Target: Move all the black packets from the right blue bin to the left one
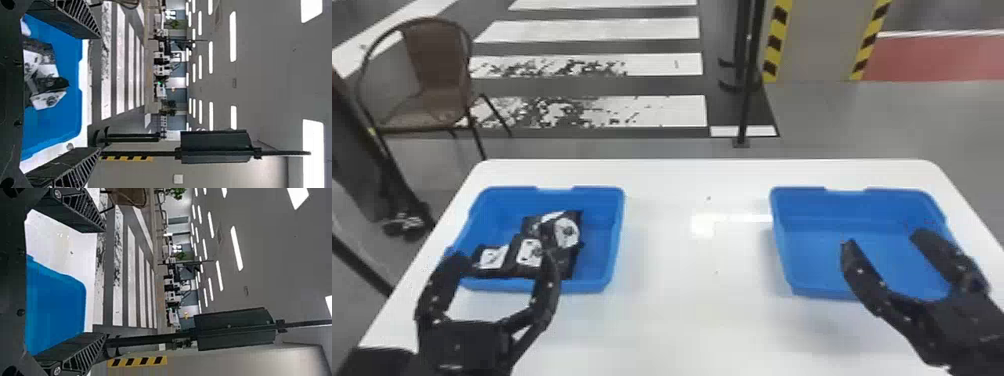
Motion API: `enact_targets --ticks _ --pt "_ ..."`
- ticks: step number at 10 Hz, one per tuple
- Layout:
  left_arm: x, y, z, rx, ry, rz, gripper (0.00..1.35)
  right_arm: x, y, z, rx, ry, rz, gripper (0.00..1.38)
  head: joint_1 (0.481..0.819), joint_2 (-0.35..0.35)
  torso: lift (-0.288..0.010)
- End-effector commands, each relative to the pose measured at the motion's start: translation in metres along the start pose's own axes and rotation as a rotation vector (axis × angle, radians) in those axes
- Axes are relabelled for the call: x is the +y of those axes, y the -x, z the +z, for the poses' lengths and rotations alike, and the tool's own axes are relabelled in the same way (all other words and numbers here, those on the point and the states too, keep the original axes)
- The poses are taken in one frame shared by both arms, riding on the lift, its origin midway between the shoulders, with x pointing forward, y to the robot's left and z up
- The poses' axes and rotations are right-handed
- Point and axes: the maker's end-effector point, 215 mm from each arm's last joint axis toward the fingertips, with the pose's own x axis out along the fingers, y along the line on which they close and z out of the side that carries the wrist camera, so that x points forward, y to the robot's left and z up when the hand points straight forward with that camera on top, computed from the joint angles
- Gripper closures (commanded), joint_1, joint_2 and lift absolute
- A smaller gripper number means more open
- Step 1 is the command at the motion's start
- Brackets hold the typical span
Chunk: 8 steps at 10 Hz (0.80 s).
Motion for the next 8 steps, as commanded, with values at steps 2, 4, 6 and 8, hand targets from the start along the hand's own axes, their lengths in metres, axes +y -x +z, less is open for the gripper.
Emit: enact_targets --ticks 2,4,6,8 --pt "-0.009 0.0 -0.008 0.03 0.088 0.001 0.0 -0.001 0.002 -0.016 0.047 -0.002 -0.004 0.09 0.695 0.044 -0.14" --pt "-0.007 0.0 -0.001 0.008 0.081 0.004 0.0 -0.001 0.0 -0.016 0.05 -0.002 -0.003 0.09 0.695 0.038 -0.14" --pt "-0.003 -0.001 0.003 -0.005 0.077 0.01 0.0 0.001 -0.002 -0.015 0.048 -0.003 0.001 0.1 0.695 0.041 -0.14" --pt "-0.006 -0.001 0.007 -0.019 0.081 0.006 0.0 0.002 -0.003 -0.014 0.045 -0.003 0.003 0.12 0.695 0.048 -0.14"
